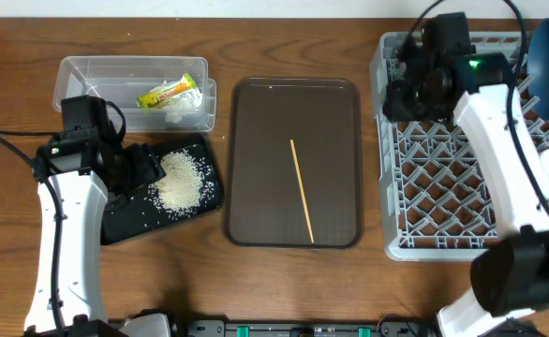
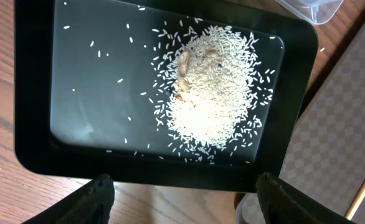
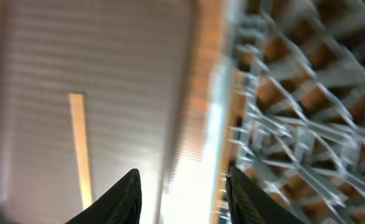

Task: Sort waste into correct bins and load items into the dishwasher rack
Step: 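Return the right gripper to the tray and grasp the second chopstick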

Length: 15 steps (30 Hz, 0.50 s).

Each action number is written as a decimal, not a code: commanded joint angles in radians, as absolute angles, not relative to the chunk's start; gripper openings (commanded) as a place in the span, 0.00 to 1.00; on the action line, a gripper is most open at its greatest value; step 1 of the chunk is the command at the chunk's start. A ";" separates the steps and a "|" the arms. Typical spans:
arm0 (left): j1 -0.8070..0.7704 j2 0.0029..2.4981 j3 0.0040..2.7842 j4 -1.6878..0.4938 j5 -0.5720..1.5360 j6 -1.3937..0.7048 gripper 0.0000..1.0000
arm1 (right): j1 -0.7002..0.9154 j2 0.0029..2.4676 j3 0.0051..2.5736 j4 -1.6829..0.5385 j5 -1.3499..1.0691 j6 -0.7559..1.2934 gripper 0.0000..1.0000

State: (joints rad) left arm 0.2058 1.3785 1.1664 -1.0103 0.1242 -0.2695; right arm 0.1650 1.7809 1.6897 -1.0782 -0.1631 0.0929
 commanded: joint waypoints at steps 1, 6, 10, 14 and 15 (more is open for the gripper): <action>0.209 1.373 1.176 -1.013 0.123 -0.274 0.76 | 0.234 1.794 1.687 -1.073 -0.246 0.073 0.44; 0.209 1.373 1.176 -1.013 0.122 -0.274 0.76 | 0.342 1.845 1.686 -1.071 -0.224 0.074 0.45; 0.209 1.373 1.176 -1.013 0.122 -0.274 0.77 | 0.429 1.915 1.686 -1.071 -0.204 0.113 0.50; 0.209 1.373 1.176 -1.013 0.123 -0.274 0.76 | 0.494 1.995 1.686 -1.069 -0.197 0.152 0.51; 0.209 1.373 1.176 -1.014 0.123 -0.274 0.76 | 0.510 2.017 1.686 -1.070 -0.193 0.162 0.50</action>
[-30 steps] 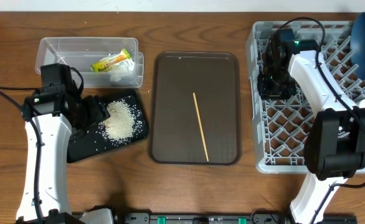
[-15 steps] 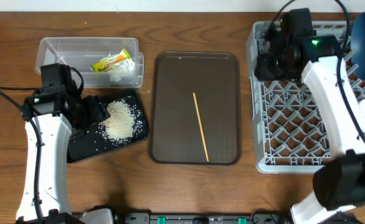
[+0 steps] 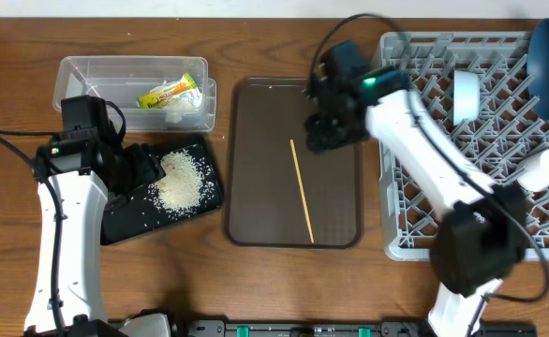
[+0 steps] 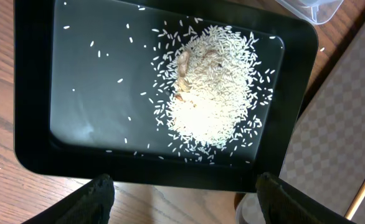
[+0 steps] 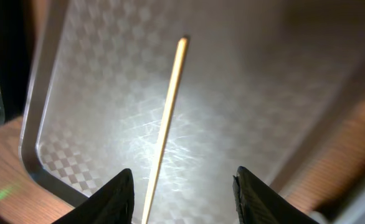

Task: Sort waste into correct bins and load items into the dishwasher rack
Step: 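Return the right gripper to the tray and grasp the second chopstick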

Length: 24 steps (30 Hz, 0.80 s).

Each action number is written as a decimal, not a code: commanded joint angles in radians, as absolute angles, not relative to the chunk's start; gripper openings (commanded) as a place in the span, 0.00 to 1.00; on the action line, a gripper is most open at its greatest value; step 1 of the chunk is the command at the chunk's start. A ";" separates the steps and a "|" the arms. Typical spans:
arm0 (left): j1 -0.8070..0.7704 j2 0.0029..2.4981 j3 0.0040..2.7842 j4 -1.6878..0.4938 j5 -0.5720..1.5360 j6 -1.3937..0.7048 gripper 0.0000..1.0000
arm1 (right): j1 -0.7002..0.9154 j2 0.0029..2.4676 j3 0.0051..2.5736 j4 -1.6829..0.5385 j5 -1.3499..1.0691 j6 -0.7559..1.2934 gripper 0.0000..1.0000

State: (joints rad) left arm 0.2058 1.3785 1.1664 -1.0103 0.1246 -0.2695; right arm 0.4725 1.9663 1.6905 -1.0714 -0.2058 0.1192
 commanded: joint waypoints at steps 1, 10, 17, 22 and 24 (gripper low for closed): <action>0.209 1.373 1.176 -1.014 0.122 -0.274 0.76 | 0.523 2.035 1.686 -1.071 -0.187 0.173 0.50; 0.209 1.373 1.176 -1.013 0.122 -0.274 0.76 | 0.615 2.169 1.686 -1.089 -0.097 0.277 0.50; 0.209 1.373 1.176 -1.017 0.122 -0.274 0.76 | 0.632 2.228 1.686 -1.089 -0.093 0.308 0.49; 0.209 1.373 1.176 -1.017 0.122 -0.274 0.76 | 0.632 2.239 1.685 -1.089 -0.092 0.311 0.43; 0.209 1.373 1.176 -1.017 0.123 -0.274 0.76 | 0.632 2.239 1.685 -1.092 -0.068 0.337 0.39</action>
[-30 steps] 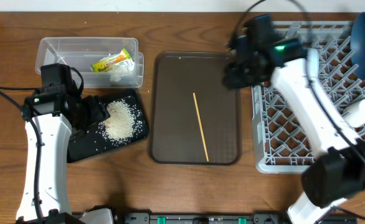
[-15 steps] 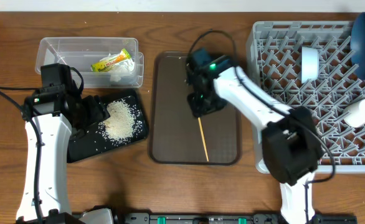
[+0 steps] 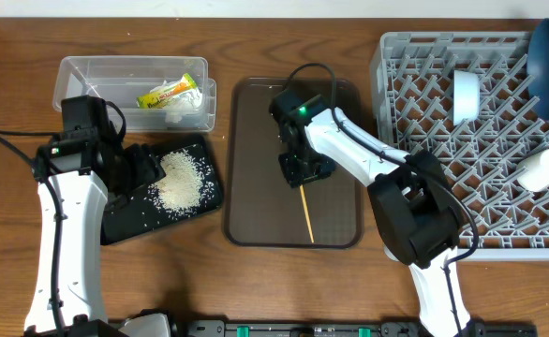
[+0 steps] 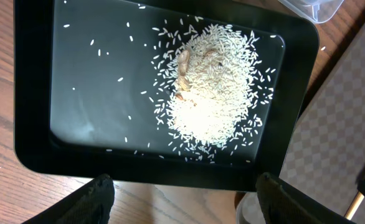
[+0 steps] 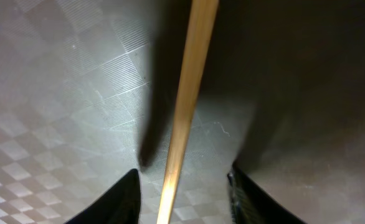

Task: Sort waste into correct bins and load items into the dishwasher rack
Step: 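Return the right gripper to the tray and grasp the second chopstick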

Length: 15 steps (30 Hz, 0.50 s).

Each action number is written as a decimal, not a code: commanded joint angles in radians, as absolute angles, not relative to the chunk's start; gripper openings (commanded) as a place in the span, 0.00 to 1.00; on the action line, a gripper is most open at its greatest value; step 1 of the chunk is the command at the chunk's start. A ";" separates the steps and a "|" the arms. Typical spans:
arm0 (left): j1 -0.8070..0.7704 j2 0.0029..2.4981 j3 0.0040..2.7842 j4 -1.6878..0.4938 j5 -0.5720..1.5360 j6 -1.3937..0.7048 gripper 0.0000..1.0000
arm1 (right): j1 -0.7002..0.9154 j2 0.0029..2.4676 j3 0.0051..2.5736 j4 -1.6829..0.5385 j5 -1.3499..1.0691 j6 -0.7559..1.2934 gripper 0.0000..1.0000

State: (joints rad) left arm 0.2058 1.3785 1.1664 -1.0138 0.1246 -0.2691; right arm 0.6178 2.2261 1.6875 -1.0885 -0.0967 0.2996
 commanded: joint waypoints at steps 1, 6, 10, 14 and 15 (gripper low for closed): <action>0.209 1.373 1.176 -1.018 0.122 -0.274 0.76 | 0.632 2.239 1.685 -1.096 -0.049 0.355 0.37; 0.209 1.373 1.176 -1.018 0.122 -0.274 0.76 | 0.632 2.239 1.685 -1.103 -0.015 0.368 0.34; 0.209 1.373 1.176 -1.018 0.123 -0.274 0.76 | 0.632 2.239 1.685 -1.114 0.005 0.393 0.31; 0.209 1.373 1.176 -1.018 0.122 -0.274 0.76 | 0.632 2.239 1.685 -1.121 0.018 0.406 0.31; 0.209 1.373 1.176 -1.019 0.122 -0.274 0.76 | 0.632 2.239 1.685 -1.123 0.020 0.411 0.31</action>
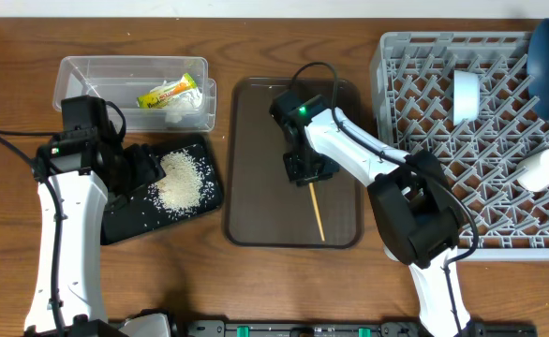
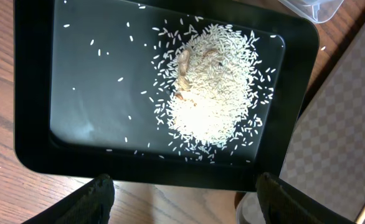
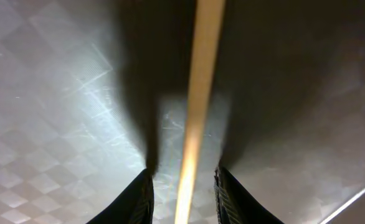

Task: Sort waste into correct bins and load items into the dishwasher rack
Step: 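Return the right gripper to the tray and grasp the second chopstick, then carry the second chopstick with the right gripper into the rack and release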

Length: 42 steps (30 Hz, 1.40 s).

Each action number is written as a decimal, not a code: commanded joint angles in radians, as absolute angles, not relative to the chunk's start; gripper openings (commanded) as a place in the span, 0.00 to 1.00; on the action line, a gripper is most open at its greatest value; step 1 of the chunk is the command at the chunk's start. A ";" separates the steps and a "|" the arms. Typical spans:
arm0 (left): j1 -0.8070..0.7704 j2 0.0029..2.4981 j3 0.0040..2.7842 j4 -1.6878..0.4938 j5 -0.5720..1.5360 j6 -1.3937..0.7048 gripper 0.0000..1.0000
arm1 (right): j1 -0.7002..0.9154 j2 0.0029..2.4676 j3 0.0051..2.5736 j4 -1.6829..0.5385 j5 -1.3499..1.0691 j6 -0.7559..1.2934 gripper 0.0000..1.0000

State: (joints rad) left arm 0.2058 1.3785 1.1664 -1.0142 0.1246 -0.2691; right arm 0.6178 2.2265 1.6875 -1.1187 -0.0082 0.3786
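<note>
A thin wooden chopstick [image 1: 317, 215] lies on the brown tray [image 1: 256, 140]. My right gripper [image 1: 309, 171] is down on the stick's upper end. In the right wrist view the chopstick [image 3: 201, 74] runs between the two fingers of the right gripper [image 3: 184, 173], which stand close on either side with narrow gaps showing. My left gripper [image 2: 185, 199] hangs open over the near edge of the black tray [image 2: 76, 93], which holds a heap of rice [image 2: 210, 93] with some food scraps in it.
A clear bin [image 1: 96, 80] with a yellow wrapper [image 1: 169, 92] stands at the back left. The grey dishwasher rack [image 1: 443, 168] on the right holds a blue bowl [image 1: 548, 51], a white cup [image 1: 467, 94] and white items at its right edge.
The right fingers have drawn closer around the chopstick. The stick now lies slightly to the right and at a changed angle on the tray. The left arm has not moved.
My right gripper was over the rack's left part, then above the brown tray's top end near the chopstick. It then stood low over the stick's upper half with fingers astride it, and now they stand closer. The left gripper stayed open over the rice tray throughout.
</note>
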 commanded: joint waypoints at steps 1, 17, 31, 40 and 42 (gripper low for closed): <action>0.209 1.373 1.176 -1.020 0.122 -0.274 0.76 | 0.632 2.239 1.685 -1.123 0.019 0.411 0.31; 0.209 1.373 1.176 -1.021 0.122 -0.274 0.76 | 0.635 2.239 1.684 -1.125 0.019 0.412 0.18; 0.209 1.373 1.176 -1.031 0.122 -0.274 0.76 | 0.635 2.239 1.615 -1.091 0.018 0.434 0.13; 0.209 1.373 1.176 -1.032 0.122 -0.274 0.76 | 0.620 2.232 1.647 -1.124 0.018 0.434 0.01; 0.209 1.373 1.176 -1.032 0.122 -0.274 0.76 | 0.604 2.220 1.679 -1.150 0.019 0.432 0.01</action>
